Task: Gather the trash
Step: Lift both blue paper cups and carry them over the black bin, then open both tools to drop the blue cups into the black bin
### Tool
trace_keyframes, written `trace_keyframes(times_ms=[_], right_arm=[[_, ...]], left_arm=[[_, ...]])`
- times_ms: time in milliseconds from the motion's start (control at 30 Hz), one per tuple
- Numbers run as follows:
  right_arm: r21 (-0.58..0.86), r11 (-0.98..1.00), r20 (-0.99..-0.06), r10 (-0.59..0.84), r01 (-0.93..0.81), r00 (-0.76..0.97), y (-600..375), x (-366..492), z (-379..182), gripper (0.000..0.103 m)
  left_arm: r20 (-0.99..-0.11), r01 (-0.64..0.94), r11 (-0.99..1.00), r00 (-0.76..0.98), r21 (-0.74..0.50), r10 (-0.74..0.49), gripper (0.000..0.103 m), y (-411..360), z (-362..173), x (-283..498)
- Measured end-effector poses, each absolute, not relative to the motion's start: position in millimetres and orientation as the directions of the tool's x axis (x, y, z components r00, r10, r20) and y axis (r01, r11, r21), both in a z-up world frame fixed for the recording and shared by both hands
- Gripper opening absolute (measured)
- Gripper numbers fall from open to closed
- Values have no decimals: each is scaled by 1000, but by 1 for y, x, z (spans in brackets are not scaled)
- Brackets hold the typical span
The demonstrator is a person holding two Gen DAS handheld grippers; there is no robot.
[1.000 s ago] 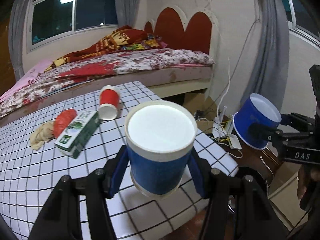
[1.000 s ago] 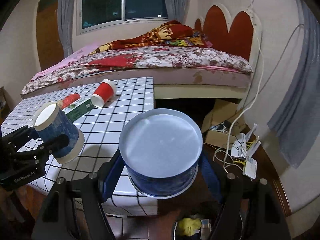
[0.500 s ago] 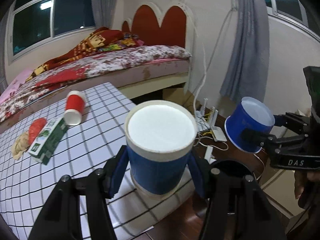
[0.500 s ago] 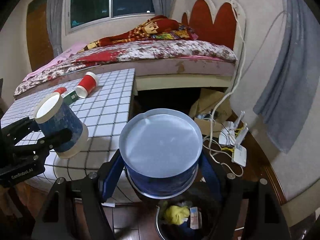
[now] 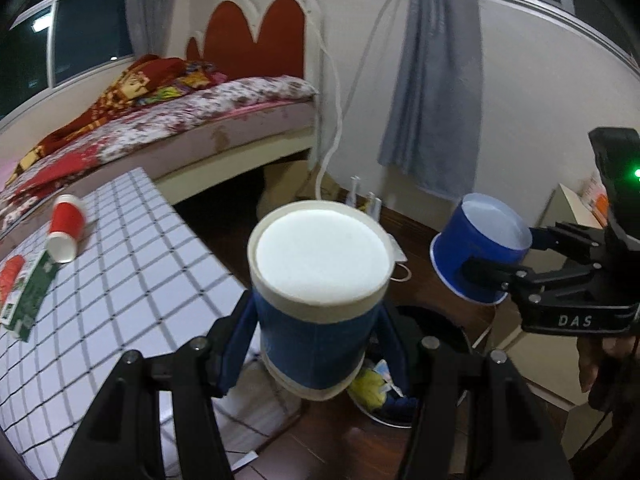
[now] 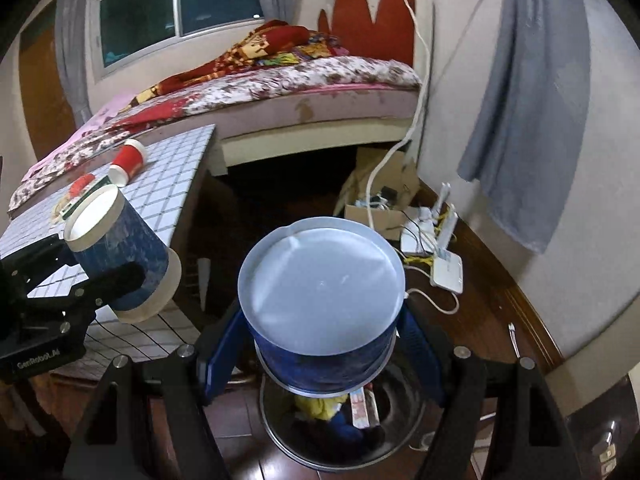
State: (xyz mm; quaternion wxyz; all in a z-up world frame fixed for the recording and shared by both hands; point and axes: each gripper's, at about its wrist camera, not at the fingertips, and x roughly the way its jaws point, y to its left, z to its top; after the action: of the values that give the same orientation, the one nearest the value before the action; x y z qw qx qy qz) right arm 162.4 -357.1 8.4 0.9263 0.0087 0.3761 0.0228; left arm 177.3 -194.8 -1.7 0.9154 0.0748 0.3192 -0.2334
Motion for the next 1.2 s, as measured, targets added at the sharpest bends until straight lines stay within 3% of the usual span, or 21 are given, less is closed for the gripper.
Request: trace_keyframes(times_ms=[600, 1100, 1167, 1200], right_arm=[[66, 998, -784, 66, -22, 617, -411, 146, -56, 76], [167, 981, -841, 193, -96, 506, -420, 158, -121, 76], [170, 980, -845, 198, -101, 497, -420, 161, -127, 77], [146, 984, -854, 175, -98, 489, -419, 163, -133, 90]], left_arm=[[-721, 592, 798, 503, -114, -476, 60, -250, -59, 178], [-779, 661, 731, 362, -172, -511, 61, -274, -110, 197], [-786, 662, 720, 326, -206, -525, 67, -275, -117, 199], [-796, 650, 729, 316, -214, -516, 74, -276, -123, 202]])
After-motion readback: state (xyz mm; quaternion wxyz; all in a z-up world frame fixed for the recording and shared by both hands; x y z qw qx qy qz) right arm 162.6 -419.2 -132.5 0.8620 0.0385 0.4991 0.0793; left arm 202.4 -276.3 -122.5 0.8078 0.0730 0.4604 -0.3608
